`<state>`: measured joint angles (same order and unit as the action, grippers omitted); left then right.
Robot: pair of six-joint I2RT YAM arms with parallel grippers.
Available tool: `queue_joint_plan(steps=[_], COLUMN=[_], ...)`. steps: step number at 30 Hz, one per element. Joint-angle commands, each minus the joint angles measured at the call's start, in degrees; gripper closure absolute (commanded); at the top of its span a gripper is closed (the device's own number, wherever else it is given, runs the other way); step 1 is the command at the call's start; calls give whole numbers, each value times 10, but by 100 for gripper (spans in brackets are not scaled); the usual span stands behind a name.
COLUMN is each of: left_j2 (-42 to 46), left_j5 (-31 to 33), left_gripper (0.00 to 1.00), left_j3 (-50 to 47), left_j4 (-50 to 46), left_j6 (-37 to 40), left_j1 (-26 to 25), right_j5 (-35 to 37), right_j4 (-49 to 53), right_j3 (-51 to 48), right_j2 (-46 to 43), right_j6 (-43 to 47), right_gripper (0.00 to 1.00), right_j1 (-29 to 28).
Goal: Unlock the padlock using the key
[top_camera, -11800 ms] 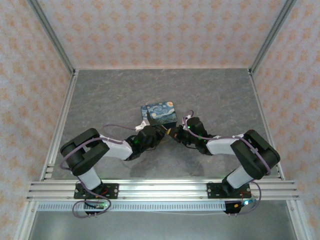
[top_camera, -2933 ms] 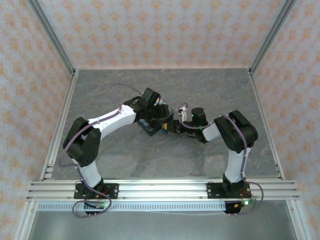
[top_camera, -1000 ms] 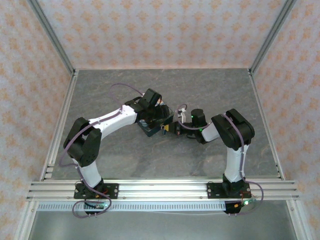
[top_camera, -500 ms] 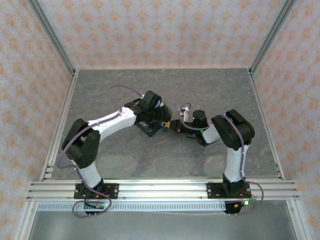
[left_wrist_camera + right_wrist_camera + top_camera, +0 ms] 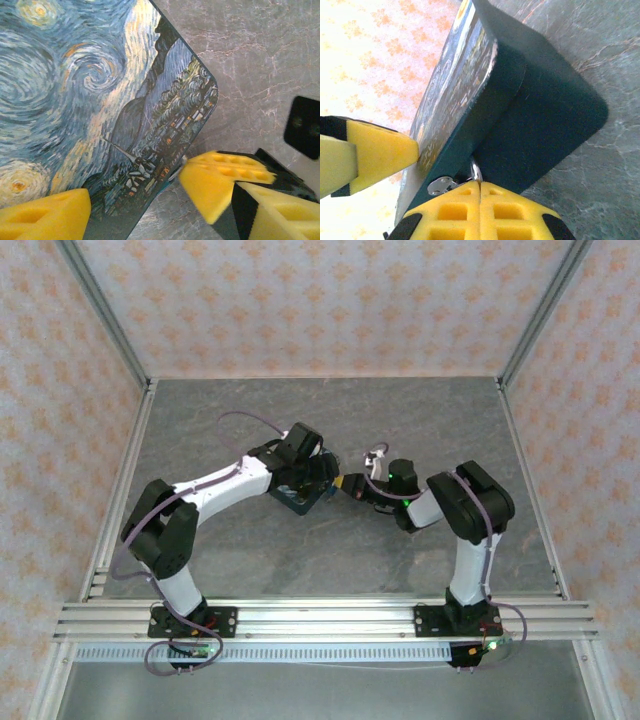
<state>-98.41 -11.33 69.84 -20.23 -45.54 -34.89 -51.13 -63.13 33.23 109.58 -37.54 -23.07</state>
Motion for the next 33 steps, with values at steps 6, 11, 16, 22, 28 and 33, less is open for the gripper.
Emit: queue_joint_plan(steps=[6, 11, 16, 22, 28, 33], left_j2=[44, 63, 72, 59, 34, 19], left_j5=[32, 29, 33, -2, -4, -6], left_gripper=[22, 21, 19, 19, 19, 19], left_j3=[-31, -32, -22, -44, -48, -47], left_j4=[-18, -8, -22, -4, -2, -2], left_j6=[1, 17, 35, 34, 39, 51], left_j1=[21, 36, 52, 71, 87, 110], right_j5=[54, 88, 156, 260, 300, 360], right_j4=[176, 309, 477, 611, 670, 735], right_j3=[-36, -59, -33, 0, 24, 42], right_j2=[-164, -260, -347, -434, -469, -487], right_j6=[70, 82, 139, 171, 167, 160], right_gripper=[100, 100, 94, 72, 50, 32], right_j1=[11, 10, 10, 11, 11, 11])
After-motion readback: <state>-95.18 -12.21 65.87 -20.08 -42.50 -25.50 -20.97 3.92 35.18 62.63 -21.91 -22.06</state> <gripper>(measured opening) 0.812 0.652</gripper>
